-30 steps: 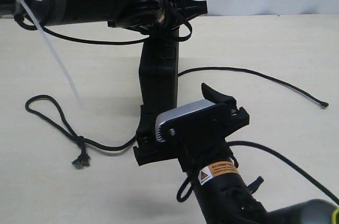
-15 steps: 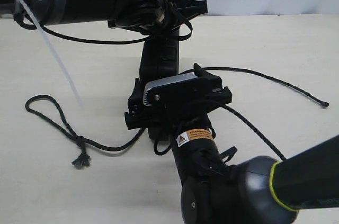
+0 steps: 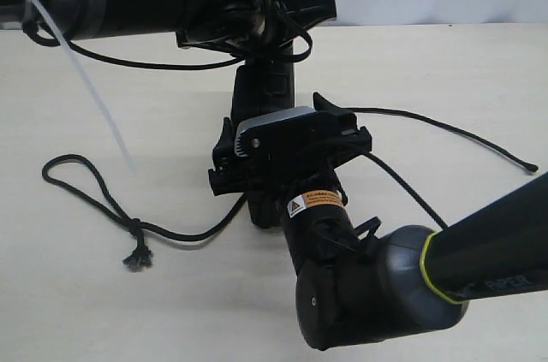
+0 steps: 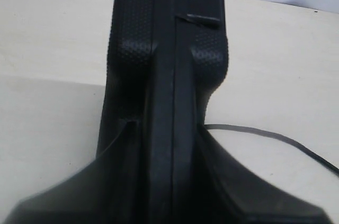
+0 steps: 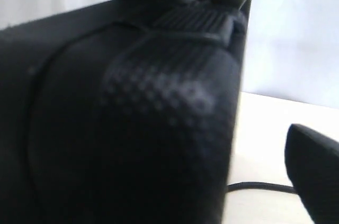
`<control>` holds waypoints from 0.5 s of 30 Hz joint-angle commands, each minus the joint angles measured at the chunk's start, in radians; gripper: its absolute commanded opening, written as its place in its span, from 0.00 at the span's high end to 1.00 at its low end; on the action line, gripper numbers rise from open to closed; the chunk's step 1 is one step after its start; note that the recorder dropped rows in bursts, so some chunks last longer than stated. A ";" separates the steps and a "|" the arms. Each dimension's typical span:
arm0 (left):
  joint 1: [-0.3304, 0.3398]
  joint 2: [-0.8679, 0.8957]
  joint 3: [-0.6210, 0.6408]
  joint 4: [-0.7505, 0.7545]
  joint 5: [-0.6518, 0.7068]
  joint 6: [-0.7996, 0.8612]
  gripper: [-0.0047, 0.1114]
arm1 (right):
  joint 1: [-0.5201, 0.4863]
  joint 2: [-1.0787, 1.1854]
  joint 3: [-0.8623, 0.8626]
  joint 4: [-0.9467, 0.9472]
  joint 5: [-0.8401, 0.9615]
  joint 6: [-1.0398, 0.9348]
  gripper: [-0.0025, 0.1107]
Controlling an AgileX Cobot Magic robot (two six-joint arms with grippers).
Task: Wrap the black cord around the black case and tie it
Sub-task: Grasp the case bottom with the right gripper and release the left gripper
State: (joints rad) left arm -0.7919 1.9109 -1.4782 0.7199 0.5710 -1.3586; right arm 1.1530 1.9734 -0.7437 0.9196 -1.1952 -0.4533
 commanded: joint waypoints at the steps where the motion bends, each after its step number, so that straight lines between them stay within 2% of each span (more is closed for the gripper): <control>1: -0.011 -0.004 -0.003 -0.048 -0.015 -0.008 0.96 | -0.025 0.003 -0.008 0.039 -0.026 -0.003 0.18; 3: -0.011 -0.004 -0.003 -0.048 -0.015 -0.008 0.96 | -0.025 0.003 -0.008 0.039 -0.026 -0.003 0.32; 6: -0.011 -0.004 -0.003 -0.043 -0.017 -0.008 0.96 | -0.023 0.003 -0.008 0.031 -0.026 -0.003 0.64; 15: -0.011 -0.004 -0.003 -0.041 -0.026 -0.002 0.96 | -0.013 0.003 -0.008 0.038 -0.026 0.001 0.66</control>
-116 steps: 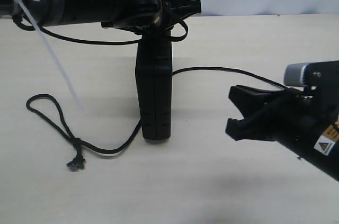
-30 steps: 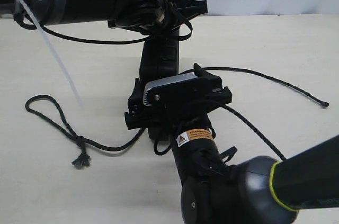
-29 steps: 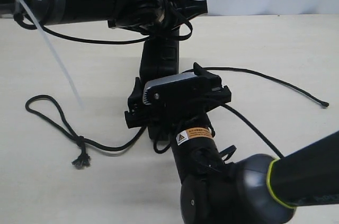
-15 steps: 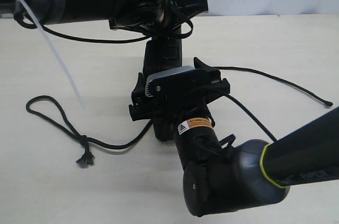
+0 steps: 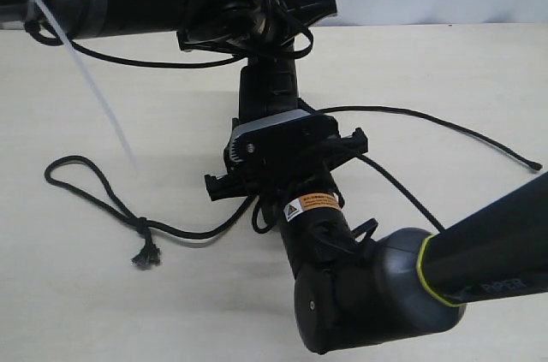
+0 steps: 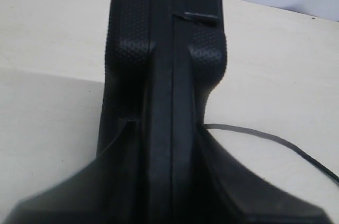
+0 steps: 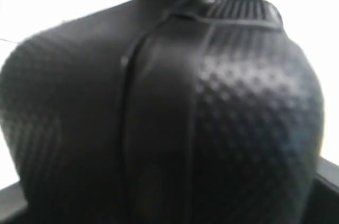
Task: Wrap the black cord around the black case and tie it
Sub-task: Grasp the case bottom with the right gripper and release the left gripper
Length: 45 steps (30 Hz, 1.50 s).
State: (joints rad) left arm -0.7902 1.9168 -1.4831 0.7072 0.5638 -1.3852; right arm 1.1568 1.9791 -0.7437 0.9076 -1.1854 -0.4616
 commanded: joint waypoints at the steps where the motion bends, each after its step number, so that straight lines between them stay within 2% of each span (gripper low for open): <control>1: -0.013 -0.010 0.002 -0.017 -0.019 0.024 0.96 | -0.014 -0.003 -0.008 0.059 -0.036 0.002 0.66; 10: -0.013 -0.012 0.002 0.054 -0.021 0.066 0.96 | -0.014 -0.003 -0.008 0.071 -0.016 -0.010 0.67; 12: -0.013 -0.012 0.002 0.089 -0.020 0.094 0.96 | -0.014 -0.003 -0.008 0.071 -0.014 -0.020 0.73; 16: -0.013 -0.012 0.002 0.089 -0.023 0.099 0.96 | -0.014 -0.003 -0.008 0.071 -0.014 -0.058 0.94; 21: -0.013 -0.012 0.002 0.092 -0.023 0.102 0.95 | -0.014 -0.003 -0.008 0.071 -0.014 -0.058 0.94; 25: -0.013 -0.012 0.002 0.092 -0.024 0.110 0.77 | -0.014 -0.003 -0.008 0.071 -0.014 -0.058 0.94; 26: -0.013 -0.012 0.002 0.092 -0.024 0.112 0.67 | -0.014 -0.003 -0.008 0.071 -0.014 -0.058 0.94; 30: -0.013 -0.028 -0.023 0.089 -0.017 0.114 0.39 | -0.014 -0.003 -0.008 0.075 -0.016 -0.058 0.94; 32: -0.013 -0.050 -0.031 0.085 -0.017 0.114 0.32 | -0.014 -0.003 -0.008 0.079 -0.016 -0.058 0.94; 35: -0.013 -0.086 -0.036 0.096 -0.017 0.141 0.28 | -0.014 -0.003 -0.008 0.078 -0.018 -0.058 0.94; 39: -0.013 -0.140 -0.036 0.099 -0.017 0.208 0.29 | -0.014 -0.003 -0.008 0.078 -0.018 -0.058 0.94; 42: -0.013 -0.186 -0.036 0.086 0.021 0.329 0.29 | -0.014 -0.003 -0.008 0.078 -0.014 -0.058 0.94; 45: -0.013 -0.242 -0.036 0.068 0.123 0.493 0.29 | -0.014 -0.003 -0.008 0.078 -0.012 -0.058 0.94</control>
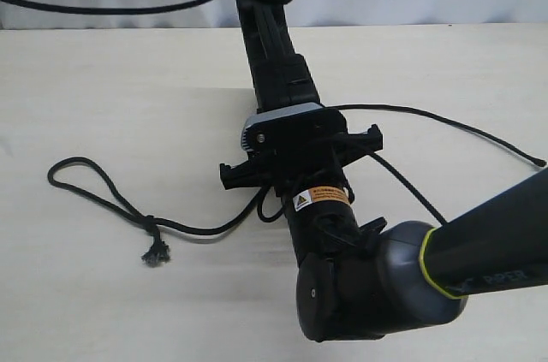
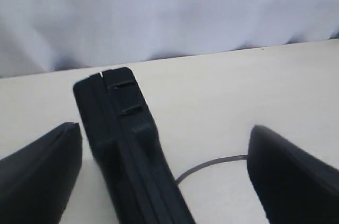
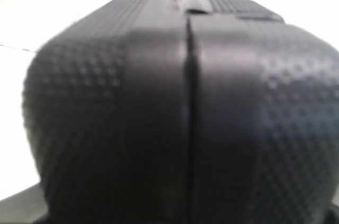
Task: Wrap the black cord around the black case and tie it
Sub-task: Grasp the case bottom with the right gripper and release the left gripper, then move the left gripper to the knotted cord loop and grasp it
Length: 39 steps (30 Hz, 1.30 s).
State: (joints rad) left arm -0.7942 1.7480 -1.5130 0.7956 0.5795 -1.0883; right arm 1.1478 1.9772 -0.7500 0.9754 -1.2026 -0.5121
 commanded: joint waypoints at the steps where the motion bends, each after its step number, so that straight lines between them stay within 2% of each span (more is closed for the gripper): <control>1: -0.009 -0.090 -0.006 -0.020 0.159 0.260 0.29 | -0.005 -0.001 -0.002 0.010 0.005 -0.008 0.94; 3: -0.009 -0.112 -0.006 0.008 0.267 0.376 0.29 | -0.005 -0.001 -0.002 0.010 0.008 -0.008 0.94; 6: 0.001 -0.123 -0.006 0.044 0.450 0.461 0.29 | -0.005 -0.001 -0.002 0.010 0.005 -0.014 0.94; 8: 0.030 -0.123 -0.004 0.002 0.541 0.528 0.29 | -0.005 -0.003 -0.002 0.010 0.003 -0.038 0.94; 12: 0.160 -0.119 0.006 -0.278 0.602 0.709 0.29 | -0.005 -0.003 -0.002 0.010 -0.012 -0.057 0.94; 17: 0.314 -0.119 0.012 -0.576 0.642 0.841 0.29 | -0.005 -0.003 -0.002 0.010 -0.017 -0.057 0.94; 20: 0.381 -0.119 0.053 -0.707 0.642 0.902 0.29 | -0.005 -0.003 -0.002 0.010 -0.017 -0.057 0.94; 24: 0.426 -0.119 0.155 -0.731 0.642 0.885 0.29 | -0.005 -0.003 -0.002 0.010 -0.017 -0.057 0.94; 29: 0.433 -0.119 0.286 -0.773 0.556 0.848 0.29 | -0.005 -0.003 -0.002 0.010 -0.018 -0.057 0.94; 33: 0.433 -0.119 0.386 -0.911 0.419 0.776 0.29 | -0.005 -0.003 -0.002 0.010 -0.018 -0.057 0.94; 39: 0.433 -0.119 0.503 -1.074 0.289 0.767 0.29 | -0.005 -0.003 -0.002 0.010 -0.018 -0.057 0.94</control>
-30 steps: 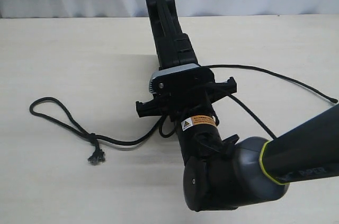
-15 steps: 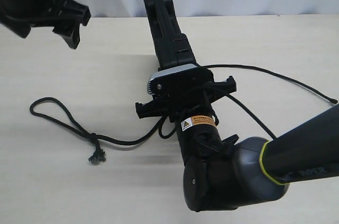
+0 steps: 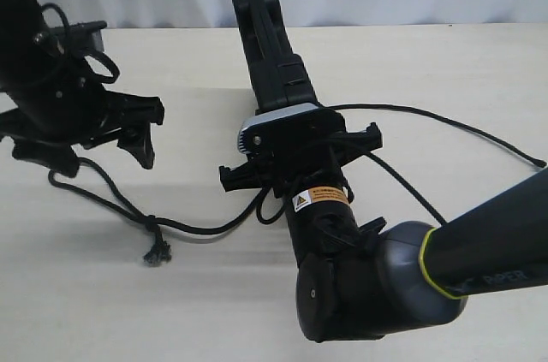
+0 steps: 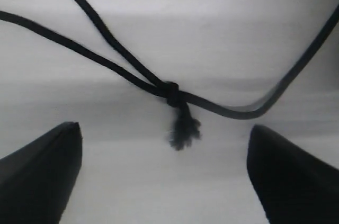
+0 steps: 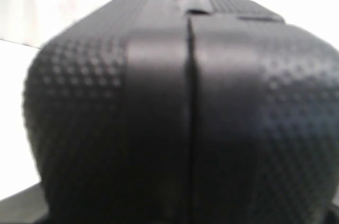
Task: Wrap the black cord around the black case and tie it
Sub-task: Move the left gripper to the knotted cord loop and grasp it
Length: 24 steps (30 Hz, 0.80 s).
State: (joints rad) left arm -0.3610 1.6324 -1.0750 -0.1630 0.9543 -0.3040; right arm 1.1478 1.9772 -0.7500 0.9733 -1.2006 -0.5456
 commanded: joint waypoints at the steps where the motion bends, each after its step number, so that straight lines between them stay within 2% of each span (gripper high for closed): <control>1: 0.000 -0.004 0.077 -0.122 -0.097 -0.018 0.29 | -0.005 -0.003 -0.002 0.012 -0.021 -0.020 0.94; 6: 0.000 -0.004 0.098 -0.083 -0.162 -0.015 0.29 | -0.005 -0.003 -0.002 0.012 -0.021 -0.015 0.94; 13: 0.000 -0.004 0.098 -0.076 -0.328 -0.012 0.29 | -0.005 -0.003 -0.002 0.012 -0.021 -0.015 0.94; 24: 0.000 -0.004 0.098 -0.054 -0.394 -0.011 0.29 | -0.005 -0.003 -0.002 0.012 -0.021 -0.015 0.94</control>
State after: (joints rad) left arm -0.3610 1.6324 -0.9808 -0.2257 0.5800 -0.3154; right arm 1.1478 1.9772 -0.7500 0.9733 -1.2006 -0.5456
